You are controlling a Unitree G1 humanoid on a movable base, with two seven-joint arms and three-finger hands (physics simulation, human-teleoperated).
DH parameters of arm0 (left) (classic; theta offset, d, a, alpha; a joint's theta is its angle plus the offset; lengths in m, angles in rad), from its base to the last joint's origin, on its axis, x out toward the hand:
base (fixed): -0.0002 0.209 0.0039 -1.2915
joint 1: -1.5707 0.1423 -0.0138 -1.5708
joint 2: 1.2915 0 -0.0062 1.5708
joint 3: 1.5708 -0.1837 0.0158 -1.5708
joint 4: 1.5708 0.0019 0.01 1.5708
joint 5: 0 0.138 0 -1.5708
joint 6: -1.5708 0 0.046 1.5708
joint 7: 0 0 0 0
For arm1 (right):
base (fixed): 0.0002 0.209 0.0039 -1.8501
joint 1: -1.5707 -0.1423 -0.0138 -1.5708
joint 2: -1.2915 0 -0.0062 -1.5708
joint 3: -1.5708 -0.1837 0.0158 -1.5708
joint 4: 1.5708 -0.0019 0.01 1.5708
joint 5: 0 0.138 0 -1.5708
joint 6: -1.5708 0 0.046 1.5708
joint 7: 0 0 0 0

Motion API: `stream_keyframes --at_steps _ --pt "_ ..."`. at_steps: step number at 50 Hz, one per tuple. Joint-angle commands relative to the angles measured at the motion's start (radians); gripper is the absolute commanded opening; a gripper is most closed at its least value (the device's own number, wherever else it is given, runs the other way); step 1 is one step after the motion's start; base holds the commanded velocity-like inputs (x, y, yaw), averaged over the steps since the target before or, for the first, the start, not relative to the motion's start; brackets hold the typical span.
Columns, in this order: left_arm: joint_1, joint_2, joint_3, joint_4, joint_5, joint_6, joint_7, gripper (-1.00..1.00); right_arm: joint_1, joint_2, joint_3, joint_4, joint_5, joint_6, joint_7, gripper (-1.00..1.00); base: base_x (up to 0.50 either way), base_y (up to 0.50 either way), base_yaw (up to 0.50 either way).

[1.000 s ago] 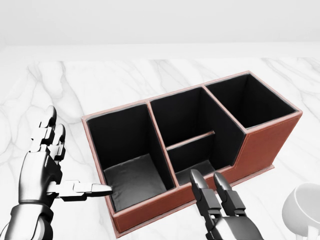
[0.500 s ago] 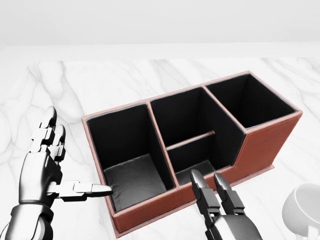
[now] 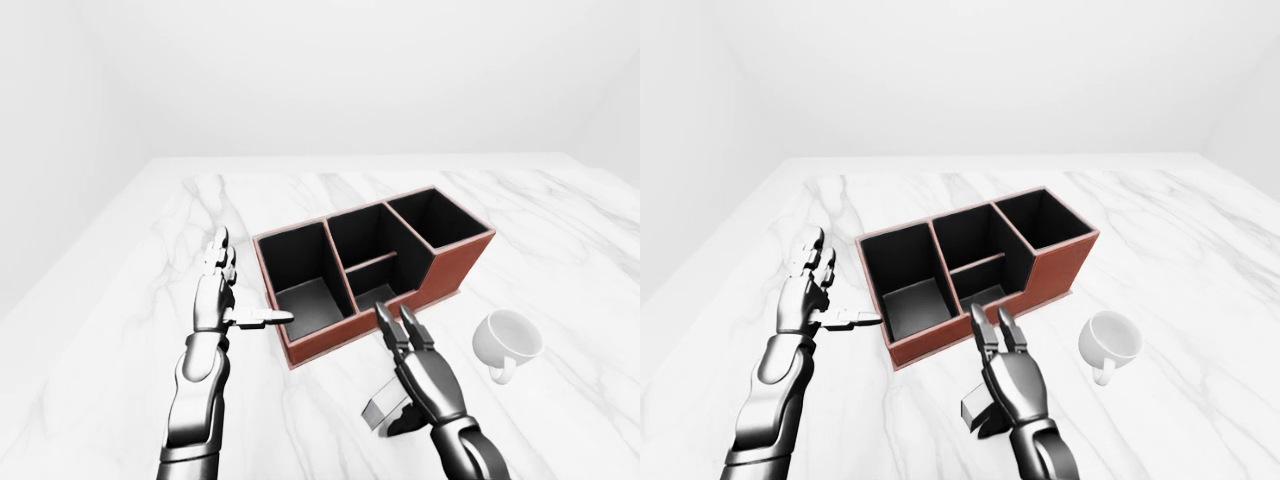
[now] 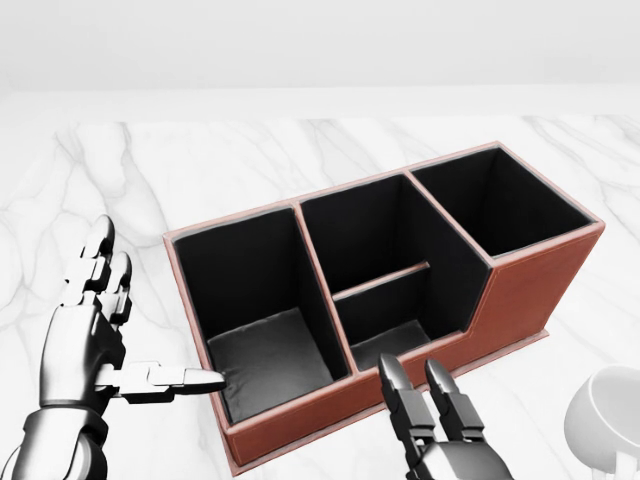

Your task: Pick up the book and place it in the front compartment of the caddy.

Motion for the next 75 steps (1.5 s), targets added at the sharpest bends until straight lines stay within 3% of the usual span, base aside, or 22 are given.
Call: stream_keyframes --at_steps 1,28,29,30,50,75 --pt "-0.001 0.0 0.0 0.008 0.002 0.0 0.001 1.0 -0.002 -0.008 0.012 0.039 -0.01 0.0 -0.029 1.0 0.0 0.0 0.0" --pt "0.002 -0.001 -0.002 0.001 0.005 0.0 0.002 1.0 -0.001 -0.015 0.02 0.076 -0.008 0.0 -0.052 1.0 0.0 0.0 0.0" --pt "0.002 -0.001 -0.002 -0.001 0.005 0.0 0.002 1.0 -0.002 -0.015 0.02 0.077 -0.007 0.0 -0.052 0.33 0.0 0.0 0.0" --pt "0.001 -0.001 -0.002 0.0 0.005 0.0 0.002 1.0 -0.002 -0.015 0.019 0.078 -0.001 0.0 -0.047 -1.0 0.0 0.0 0.0" --pt "-0.003 0.0 0.0 0.012 0.003 0.0 0.004 1.0 0.001 -0.013 0.018 0.06 0.008 0.0 -0.031 -1.0 0.0 0.0 0.0" --pt "-0.004 0.001 0.001 0.013 0.001 0.0 0.006 1.0 -0.061 0.047 -0.07 -0.227 0.081 0.0 0.195 -1.0 0.0 0.0 0.0"
